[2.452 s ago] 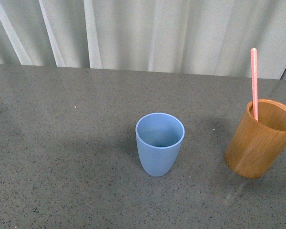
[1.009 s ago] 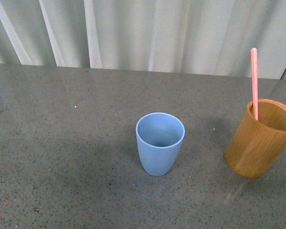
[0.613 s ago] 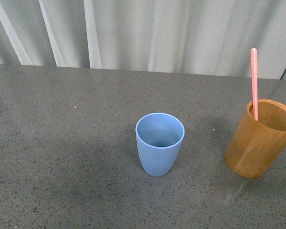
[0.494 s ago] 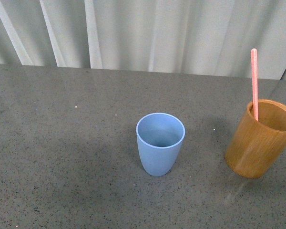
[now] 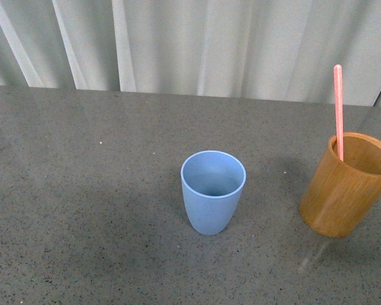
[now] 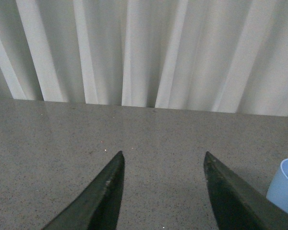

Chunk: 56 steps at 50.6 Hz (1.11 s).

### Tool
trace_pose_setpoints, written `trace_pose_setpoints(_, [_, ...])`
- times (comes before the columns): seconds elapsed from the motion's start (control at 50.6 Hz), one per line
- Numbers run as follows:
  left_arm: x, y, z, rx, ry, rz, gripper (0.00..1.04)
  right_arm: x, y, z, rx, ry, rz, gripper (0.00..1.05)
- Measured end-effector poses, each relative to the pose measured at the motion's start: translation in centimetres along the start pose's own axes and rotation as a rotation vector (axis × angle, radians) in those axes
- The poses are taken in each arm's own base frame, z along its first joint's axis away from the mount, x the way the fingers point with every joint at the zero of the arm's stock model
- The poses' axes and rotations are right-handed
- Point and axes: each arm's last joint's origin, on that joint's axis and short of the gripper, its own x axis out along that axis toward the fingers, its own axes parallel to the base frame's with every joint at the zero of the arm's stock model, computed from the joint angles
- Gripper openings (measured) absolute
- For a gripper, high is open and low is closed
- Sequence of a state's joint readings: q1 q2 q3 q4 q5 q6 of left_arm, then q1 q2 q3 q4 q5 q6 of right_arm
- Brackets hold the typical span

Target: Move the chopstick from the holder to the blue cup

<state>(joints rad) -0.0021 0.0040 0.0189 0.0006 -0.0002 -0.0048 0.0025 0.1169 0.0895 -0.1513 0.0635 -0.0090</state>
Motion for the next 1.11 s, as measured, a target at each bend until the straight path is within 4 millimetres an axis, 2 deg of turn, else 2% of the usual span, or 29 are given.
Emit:
trace_pose_setpoints(0.099, [0.0, 0.0, 0.0, 0.000, 0.000, 0.000, 0.69, 1.5, -0.2, 0.5, -0.020, 0.110, -0.009, 0.95])
trace_pose_setpoints(0.218, [0.0, 0.0, 0.0, 0.000, 0.000, 0.000, 0.88, 4.9, -0.3, 1.8, -0.032, 0.121, 0.051, 0.95])
trace_pose_setpoints(0.257, [0.0, 0.0, 0.0, 0.000, 0.000, 0.000, 0.99, 6.5, -0.1, 2.0, -0.045, 0.128, 0.112, 0.95])
trace_pose_setpoints(0.277, [0.0, 0.0, 0.0, 0.000, -0.001, 0.000, 0.99, 7.1, 0.0, 1.9, -0.051, 0.136, 0.131, 0.95])
trace_pose_setpoints(0.376, [0.0, 0.0, 0.0, 0.000, 0.000, 0.000, 0.97, 9.7, 0.8, 1.2, -0.066, 0.198, 0.209, 0.95])
trace_pose_setpoints(0.534, [0.0, 0.0, 0.0, 0.000, -0.001, 0.000, 0.98, 12.5, 2.3, 0.4, -0.089, 0.245, 0.272, 0.95])
trace_pose_setpoints(0.811, [0.0, 0.0, 0.0, 0.000, -0.001, 0.000, 0.98, 17.4, 4.6, 1.6, -0.090, 0.202, 0.312, 0.95])
trace_pose_setpoints(1.108, [0.0, 0.0, 0.0, 0.000, 0.000, 0.000, 0.98, 21.4, 6.8, 1.4, -0.112, 0.199, 0.305, 0.95])
